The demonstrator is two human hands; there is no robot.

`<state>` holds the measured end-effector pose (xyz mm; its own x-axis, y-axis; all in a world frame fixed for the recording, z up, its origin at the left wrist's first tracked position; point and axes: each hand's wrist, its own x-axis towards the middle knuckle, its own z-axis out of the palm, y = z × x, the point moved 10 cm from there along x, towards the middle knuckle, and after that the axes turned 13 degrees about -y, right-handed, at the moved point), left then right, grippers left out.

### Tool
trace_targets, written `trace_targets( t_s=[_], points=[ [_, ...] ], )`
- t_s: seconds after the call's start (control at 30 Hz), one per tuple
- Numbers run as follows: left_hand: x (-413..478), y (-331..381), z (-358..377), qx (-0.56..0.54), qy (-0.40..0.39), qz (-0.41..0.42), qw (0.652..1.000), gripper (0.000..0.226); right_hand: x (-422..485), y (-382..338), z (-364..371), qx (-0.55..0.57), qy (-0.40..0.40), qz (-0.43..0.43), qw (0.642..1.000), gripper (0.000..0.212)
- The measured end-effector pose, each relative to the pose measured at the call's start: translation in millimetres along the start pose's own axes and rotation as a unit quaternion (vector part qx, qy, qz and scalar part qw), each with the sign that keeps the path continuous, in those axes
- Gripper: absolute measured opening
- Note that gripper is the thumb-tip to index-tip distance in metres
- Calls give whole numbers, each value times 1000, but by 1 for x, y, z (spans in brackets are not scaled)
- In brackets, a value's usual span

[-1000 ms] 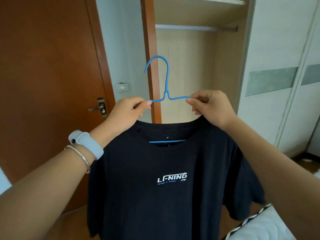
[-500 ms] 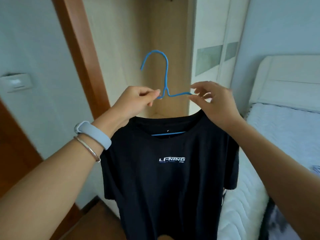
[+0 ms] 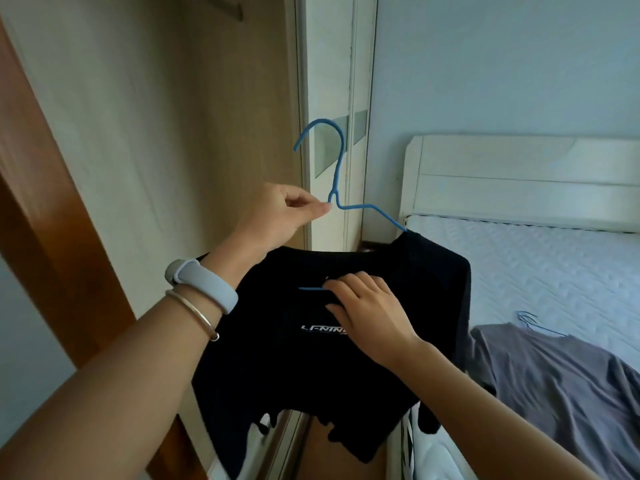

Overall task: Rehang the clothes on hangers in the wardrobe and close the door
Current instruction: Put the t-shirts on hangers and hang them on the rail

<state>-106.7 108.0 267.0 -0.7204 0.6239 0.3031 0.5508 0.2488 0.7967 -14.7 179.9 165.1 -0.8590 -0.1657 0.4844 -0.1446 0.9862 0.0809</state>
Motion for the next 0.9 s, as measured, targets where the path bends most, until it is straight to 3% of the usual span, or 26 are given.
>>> trace_targets(
  t_s=[0.17,0.27,0.43,0.5,0.57,0.8,0.9],
  points=[
    [47,-8,-26,-9,41,31,999,16,29,21,5,-56,86,-32,994,43],
    [85,-11,-44,-10,66,51,996,17,60,48,14,-68,136,-32,988,39],
    [161,-20,-69,10,99,70,993,16,140,105,46,-87,112,15,990,51],
    [190,-18,-76,22,101,85,991,16,174,122,49,-97,118,21,988,44],
    [215,-19,-87,37,109,92,989,16,202,128,47,-113,157,-1,981,19],
    [279,-48,-150,73,163,79,981,17,269,113,61,-29,154,-144,977,23],
    [292,-51,-175,100,158,96,978,15,302,128,12,42,245,-158,956,24]
  ],
)
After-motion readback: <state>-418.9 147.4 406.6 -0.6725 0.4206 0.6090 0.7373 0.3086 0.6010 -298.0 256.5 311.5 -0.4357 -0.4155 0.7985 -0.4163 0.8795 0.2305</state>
